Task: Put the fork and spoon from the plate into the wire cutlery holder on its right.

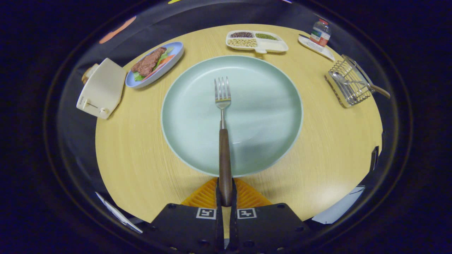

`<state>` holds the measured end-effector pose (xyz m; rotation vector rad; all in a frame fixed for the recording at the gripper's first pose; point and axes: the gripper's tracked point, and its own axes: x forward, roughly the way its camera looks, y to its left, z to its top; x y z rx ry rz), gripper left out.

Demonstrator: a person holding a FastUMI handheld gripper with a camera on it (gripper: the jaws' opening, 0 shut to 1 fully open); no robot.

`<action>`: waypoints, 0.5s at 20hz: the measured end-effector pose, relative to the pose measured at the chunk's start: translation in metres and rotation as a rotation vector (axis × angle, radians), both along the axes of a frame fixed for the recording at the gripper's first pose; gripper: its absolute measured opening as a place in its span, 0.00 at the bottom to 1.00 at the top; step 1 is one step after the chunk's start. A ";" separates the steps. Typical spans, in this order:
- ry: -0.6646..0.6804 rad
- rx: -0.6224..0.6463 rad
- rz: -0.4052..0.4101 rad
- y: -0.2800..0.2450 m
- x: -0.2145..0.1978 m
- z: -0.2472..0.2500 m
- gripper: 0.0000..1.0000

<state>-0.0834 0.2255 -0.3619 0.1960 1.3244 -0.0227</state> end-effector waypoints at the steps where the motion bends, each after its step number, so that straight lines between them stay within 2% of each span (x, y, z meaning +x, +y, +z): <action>1: -0.004 -0.007 0.020 -0.003 -0.002 0.001 0.01; 10: -0.101 0.021 0.088 -0.020 -0.003 0.036 0.01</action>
